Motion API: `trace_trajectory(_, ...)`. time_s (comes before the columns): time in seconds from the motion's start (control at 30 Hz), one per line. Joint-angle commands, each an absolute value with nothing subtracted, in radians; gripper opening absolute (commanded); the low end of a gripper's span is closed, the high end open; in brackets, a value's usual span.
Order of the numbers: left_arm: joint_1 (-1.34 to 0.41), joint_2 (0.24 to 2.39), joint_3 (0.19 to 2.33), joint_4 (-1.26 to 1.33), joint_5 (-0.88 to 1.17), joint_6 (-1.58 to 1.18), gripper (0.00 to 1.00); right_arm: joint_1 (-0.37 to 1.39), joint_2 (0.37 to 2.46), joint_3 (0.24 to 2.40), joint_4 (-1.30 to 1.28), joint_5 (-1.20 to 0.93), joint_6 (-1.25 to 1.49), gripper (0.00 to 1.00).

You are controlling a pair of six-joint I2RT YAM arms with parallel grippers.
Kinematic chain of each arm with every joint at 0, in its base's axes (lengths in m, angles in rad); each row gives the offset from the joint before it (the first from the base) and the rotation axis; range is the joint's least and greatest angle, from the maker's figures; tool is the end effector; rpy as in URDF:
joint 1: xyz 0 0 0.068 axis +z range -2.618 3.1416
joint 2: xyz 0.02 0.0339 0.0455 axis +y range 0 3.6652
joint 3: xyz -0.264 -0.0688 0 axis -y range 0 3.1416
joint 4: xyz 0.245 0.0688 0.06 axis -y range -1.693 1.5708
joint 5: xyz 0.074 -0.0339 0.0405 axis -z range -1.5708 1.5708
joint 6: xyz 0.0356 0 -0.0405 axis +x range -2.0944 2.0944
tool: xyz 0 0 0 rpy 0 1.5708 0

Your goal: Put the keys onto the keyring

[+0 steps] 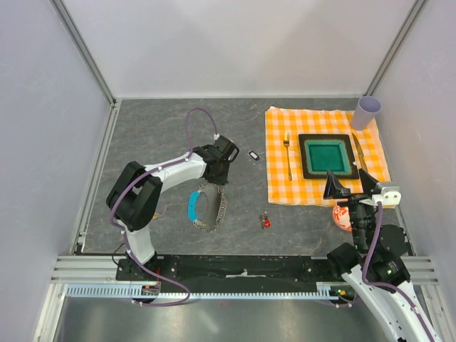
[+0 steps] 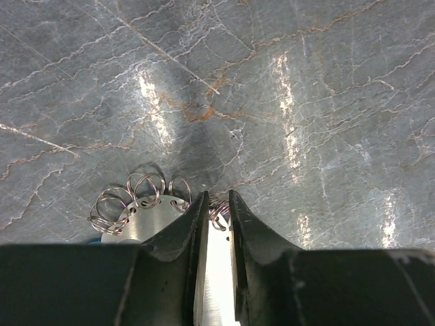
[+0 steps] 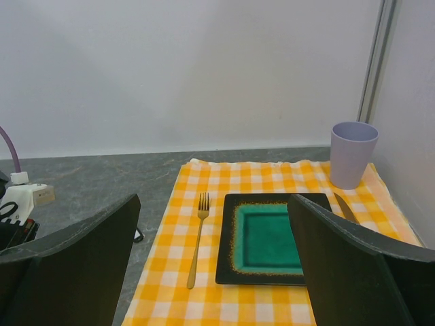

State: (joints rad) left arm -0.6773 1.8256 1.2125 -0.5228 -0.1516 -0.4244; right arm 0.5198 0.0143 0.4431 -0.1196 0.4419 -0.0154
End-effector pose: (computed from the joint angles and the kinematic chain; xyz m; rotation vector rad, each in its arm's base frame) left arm 0.2897 -0.2261 0.1780 0.2945 2.6742 -0.1370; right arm 0.0553 0.0141 0.3060 0.0398 1.2931 0.1535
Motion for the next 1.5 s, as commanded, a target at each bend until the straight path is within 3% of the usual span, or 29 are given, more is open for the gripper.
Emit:
trace_trajectory(0.0,-0.676,1.829,1.238,-0.540,-0.121,-0.393,0.26,0.518,0.005,0.439,-0.083,0.437,-0.025,0.98)
trace_trajectory(0.2,-0.675,1.775,1.221,-0.561,-0.130,-0.405,0.36,0.515,0.005,0.437,-0.081,0.436,-0.025,0.98)
trace_trajectory(0.37,-0.660,1.720,1.204,-0.583,-0.239,-0.455,0.37,0.517,0.005,0.437,-0.081,0.434,-0.021,0.98)
trace_trajectory(1.47,-0.591,1.772,1.172,-0.561,-0.150,-0.416,0.25,0.515,0.005,0.436,-0.083,0.431,-0.021,0.98)
